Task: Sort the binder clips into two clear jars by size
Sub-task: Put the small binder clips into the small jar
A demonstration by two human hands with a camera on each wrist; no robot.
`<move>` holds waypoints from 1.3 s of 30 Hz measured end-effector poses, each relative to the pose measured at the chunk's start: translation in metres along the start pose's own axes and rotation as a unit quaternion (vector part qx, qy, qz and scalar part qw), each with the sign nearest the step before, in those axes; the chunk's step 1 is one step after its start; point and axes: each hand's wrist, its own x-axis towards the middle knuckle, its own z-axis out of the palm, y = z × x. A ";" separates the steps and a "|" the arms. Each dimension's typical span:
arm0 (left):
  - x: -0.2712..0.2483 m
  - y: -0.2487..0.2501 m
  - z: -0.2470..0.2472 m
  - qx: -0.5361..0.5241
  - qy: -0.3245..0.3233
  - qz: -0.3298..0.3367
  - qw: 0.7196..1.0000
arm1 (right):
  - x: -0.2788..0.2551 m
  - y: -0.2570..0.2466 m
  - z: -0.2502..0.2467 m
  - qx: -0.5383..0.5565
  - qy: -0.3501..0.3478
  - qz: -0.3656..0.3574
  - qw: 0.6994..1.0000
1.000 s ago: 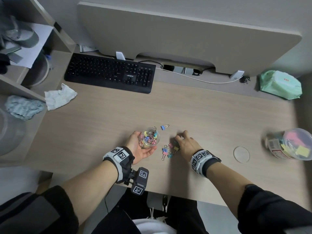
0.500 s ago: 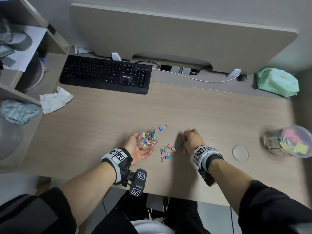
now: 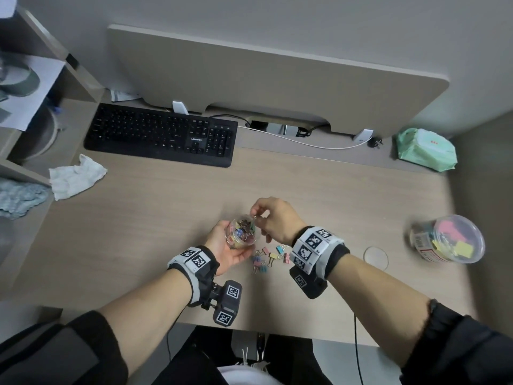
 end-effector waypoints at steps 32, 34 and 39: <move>0.000 0.030 -0.019 -0.046 0.009 0.017 0.999 | 0.022 0.059 -0.029 -0.265 -0.007 0.173 0.948; 0.000 0.028 -0.022 -0.046 0.010 0.015 0.999 | 0.014 0.078 -0.022 -0.315 -0.054 0.237 0.917; 0.002 0.023 -0.033 -0.050 0.021 0.006 0.999 | 0.009 0.092 0.013 -0.269 -0.065 0.280 0.919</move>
